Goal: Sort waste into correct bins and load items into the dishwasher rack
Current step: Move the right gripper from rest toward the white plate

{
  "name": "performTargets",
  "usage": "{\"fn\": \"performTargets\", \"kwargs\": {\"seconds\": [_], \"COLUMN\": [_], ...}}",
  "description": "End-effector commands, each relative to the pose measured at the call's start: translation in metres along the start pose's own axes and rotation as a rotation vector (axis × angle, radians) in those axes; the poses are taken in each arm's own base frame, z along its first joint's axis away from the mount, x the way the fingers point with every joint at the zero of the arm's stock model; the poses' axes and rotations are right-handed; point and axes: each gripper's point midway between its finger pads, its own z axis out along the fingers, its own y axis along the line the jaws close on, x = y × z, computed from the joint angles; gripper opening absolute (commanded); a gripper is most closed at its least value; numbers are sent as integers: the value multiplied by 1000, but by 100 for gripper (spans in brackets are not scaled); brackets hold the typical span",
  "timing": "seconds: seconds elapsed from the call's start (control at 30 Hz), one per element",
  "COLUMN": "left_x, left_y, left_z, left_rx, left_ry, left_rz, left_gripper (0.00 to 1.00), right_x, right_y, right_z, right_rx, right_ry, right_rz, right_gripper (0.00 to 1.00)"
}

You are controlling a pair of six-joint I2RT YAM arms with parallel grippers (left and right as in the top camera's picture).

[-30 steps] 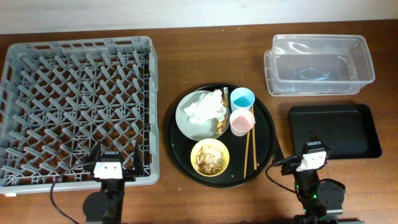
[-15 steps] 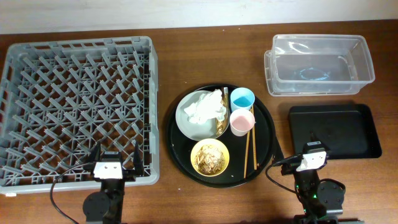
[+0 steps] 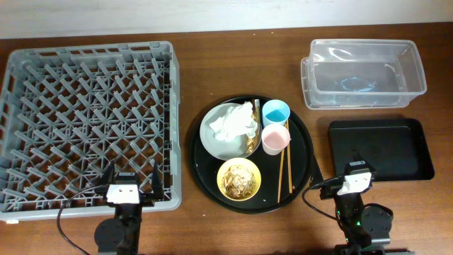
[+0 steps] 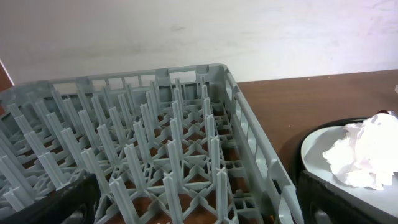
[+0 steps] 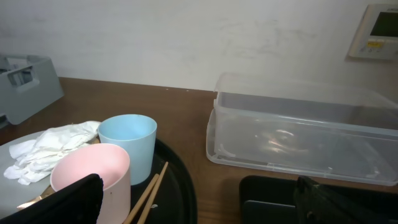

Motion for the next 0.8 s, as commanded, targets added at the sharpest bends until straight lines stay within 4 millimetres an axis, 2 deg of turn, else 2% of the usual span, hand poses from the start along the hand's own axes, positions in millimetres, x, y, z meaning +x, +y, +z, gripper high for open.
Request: {"fn": "performTargets", "kwargs": {"seconds": [0.0,0.17,0.23,0.3,0.37,0.43,0.47,0.53,0.63,0.77], "left_x": [3,3,3,3,3,3,3,3,3,3], "left_y": [1,1,1,1,1,1,1,1,1,1], "left_z": [1,1,1,1,1,1,1,1,1,1], "left_rx": [-6,-6,-6,-6,-6,-6,-6,-6,-6,-6], "left_ry": [6,6,6,6,6,6,6,6,6,6], "left_rz": [16,16,16,16,17,16,16,16,16,16], "left_gripper": [99,99,99,99,99,99,99,99,99,99], "right_x": [3,-3,-11,-27,-50,-59,-58,-70,-109,-162], "right_y": [0,0,10,41,84,107,112,111,105,63], "right_z": [0,0,0,-6,-28,-47,-50,-54,-67,-75], "right_rx": [5,4,-57,-249,-550,-729,-763,-780,-799,-677], "right_ry": [7,-19,-48,-98,-122,-99,-86,-115,-266,-482], "right_rz": [1,1,51,173,341,417,424,461,518,776], "right_gripper": [99,99,99,99,99,99,99,99,99,99]}}
